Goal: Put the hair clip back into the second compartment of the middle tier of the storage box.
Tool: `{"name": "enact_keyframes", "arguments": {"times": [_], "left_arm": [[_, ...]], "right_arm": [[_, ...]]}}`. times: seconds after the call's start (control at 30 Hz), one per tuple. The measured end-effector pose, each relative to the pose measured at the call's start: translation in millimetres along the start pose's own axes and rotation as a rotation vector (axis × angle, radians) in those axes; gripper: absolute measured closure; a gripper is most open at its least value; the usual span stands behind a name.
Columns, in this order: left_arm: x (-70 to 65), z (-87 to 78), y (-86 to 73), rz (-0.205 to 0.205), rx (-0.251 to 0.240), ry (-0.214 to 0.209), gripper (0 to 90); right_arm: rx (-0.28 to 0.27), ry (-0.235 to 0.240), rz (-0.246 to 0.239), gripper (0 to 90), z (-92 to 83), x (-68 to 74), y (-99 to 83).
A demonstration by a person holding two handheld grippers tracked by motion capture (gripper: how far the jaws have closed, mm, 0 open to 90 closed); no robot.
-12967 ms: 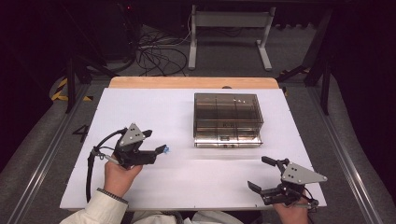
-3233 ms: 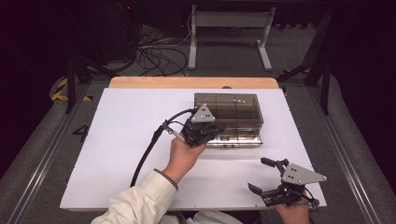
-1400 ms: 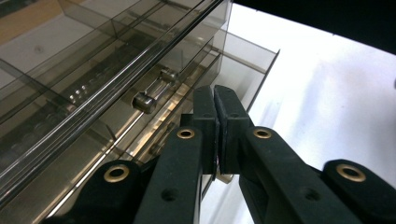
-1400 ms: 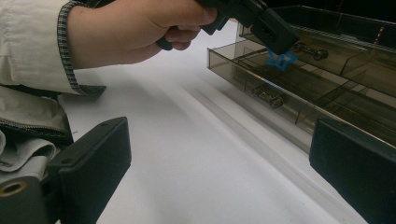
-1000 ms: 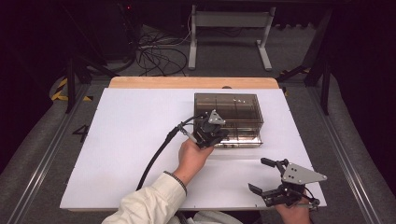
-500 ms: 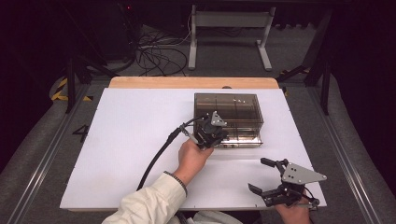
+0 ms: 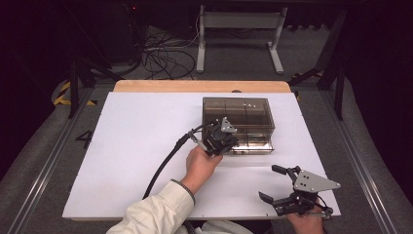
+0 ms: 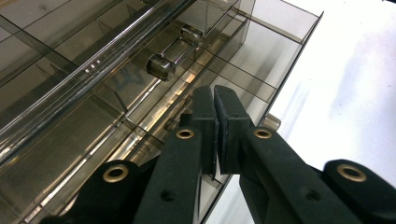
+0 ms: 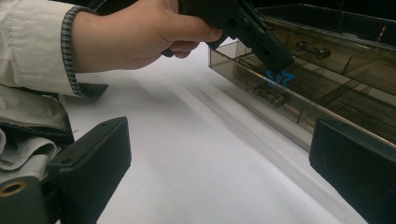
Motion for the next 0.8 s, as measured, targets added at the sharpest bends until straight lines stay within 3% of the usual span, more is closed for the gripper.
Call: {"name": "enact_keyframes", "arguments": {"times": [0.13,0.33,0.7,0.8], "left_arm": [[0.2,-0.3,0.1,-0.013,-0.002,0.002,82.4],[-7.2,-13.6,8.5,0.034,-0.055,-0.002,73.0],[-11.9,-37.4,16.2,0.035,-0.107,-0.025,53.1],[-14.9,-44.0,17.7,0.049,-0.12,-0.023,51.4]], "right_arm": [[-0.001,-0.001,0.0,6.2,-0.2,-0.2,0.1],[0.001,0.001,0.001,6.2,0.0,-0.2,-0.3],[0.0,-0.003,0.003,6.2,-0.2,-0.4,-0.2],[0.002,-0.002,0.002,6.2,0.6,-0.1,-0.4]]}}
Point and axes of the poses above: each handheld gripper's, and its own axes: z roughly forward along the jaws, y roughly out of its top, x roughly to its left, the point moved 8 cm from there along z, roughly forward along the jaws, and after that the axes turned 2 degrees about z, right-handed, at the moved point
